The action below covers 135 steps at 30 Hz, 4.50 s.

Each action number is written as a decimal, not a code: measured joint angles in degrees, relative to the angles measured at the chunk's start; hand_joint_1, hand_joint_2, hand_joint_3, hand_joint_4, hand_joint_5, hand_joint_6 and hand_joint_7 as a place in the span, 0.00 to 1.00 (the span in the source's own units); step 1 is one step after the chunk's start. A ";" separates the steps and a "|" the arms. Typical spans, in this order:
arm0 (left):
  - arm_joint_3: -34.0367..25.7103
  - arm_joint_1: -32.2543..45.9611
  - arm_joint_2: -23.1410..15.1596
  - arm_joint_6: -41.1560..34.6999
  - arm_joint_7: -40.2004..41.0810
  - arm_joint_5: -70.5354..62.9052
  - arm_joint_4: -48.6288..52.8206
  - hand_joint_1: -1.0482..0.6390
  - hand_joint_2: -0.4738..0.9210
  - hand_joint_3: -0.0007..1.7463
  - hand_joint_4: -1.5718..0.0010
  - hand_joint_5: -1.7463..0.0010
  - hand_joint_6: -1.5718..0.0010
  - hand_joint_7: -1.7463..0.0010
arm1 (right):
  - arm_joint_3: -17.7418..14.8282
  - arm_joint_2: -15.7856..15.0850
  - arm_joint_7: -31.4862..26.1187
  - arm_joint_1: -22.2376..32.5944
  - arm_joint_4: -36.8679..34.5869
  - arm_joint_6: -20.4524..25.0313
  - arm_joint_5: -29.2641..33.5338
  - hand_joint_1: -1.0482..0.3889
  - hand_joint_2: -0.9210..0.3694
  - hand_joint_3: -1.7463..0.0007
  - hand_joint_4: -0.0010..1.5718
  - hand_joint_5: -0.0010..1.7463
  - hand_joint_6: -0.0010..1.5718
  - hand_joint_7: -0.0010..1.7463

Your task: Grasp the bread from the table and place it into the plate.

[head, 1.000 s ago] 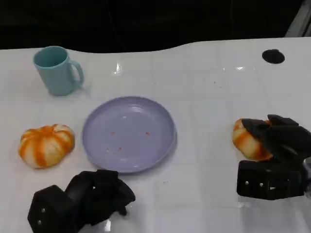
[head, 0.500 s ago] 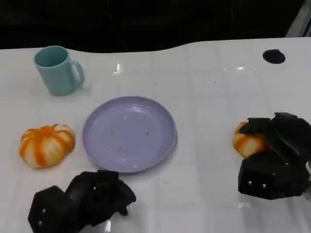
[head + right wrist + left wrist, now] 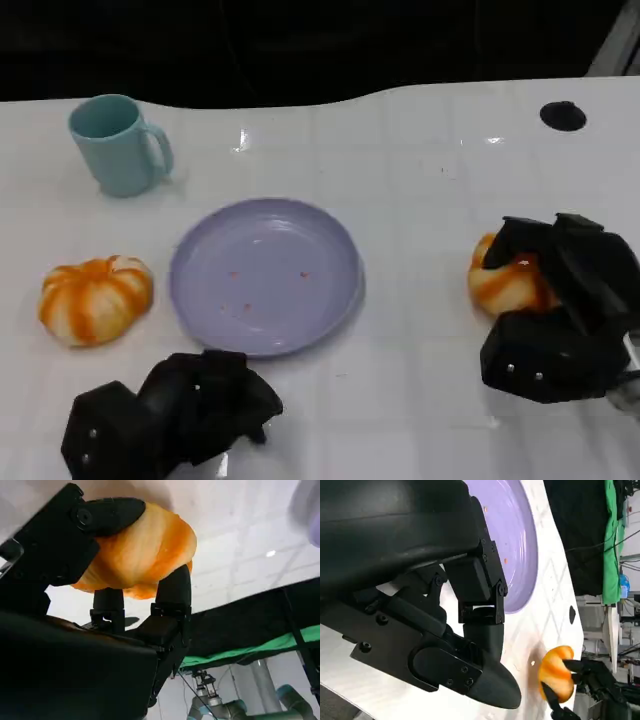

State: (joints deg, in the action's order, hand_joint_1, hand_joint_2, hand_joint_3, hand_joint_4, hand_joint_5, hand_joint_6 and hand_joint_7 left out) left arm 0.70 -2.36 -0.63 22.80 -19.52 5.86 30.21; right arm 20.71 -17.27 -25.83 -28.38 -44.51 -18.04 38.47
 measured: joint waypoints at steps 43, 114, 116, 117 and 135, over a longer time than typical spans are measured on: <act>0.66 0.01 -0.49 0.43 -0.06 0.06 0.08 0.00 0.95 0.00 0.41 0.13 0.16 0.59 | 3.78 24.21 4.29 -15.74 -16.14 -10.94 -5.14 0.70 0.37 0.39 0.50 0.87 0.50 0.55; 0.93 1.31 -0.19 -1.50 0.00 -0.01 -2.23 0.00 0.95 0.00 0.43 0.15 0.15 0.59 | -10.52 1.61 15.28 29.52 24.16 -22.44 -12.17 0.54 0.31 0.37 0.45 1.00 0.38 0.84; 0.93 1.49 -0.27 -1.53 -0.01 0.00 -2.38 0.00 0.95 0.00 0.43 0.15 0.16 0.59 | -10.53 1.61 15.72 30.00 25.02 -21.06 -12.18 0.54 0.31 0.37 0.45 1.00 0.38 0.84; 0.93 1.57 -0.33 -1.54 -0.01 -0.01 -2.46 0.00 0.95 0.00 0.43 0.15 0.16 0.59 | -10.55 1.62 15.73 30.10 25.15 -20.81 -12.23 0.54 0.31 0.37 0.45 1.00 0.38 0.84; 0.44 1.17 -1.14 -1.42 -0.04 0.06 -1.80 0.00 0.95 0.00 0.43 0.14 0.16 0.58 | -10.38 2.39 12.04 27.52 17.62 -25.94 -11.95 0.53 0.33 0.37 0.45 1.00 0.37 0.84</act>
State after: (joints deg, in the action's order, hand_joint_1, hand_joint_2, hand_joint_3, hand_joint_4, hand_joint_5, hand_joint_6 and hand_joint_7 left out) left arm 1.15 -1.19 -1.76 21.37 -19.56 5.92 28.41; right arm 10.34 -14.88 -13.79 -0.87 -26.88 -43.97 26.53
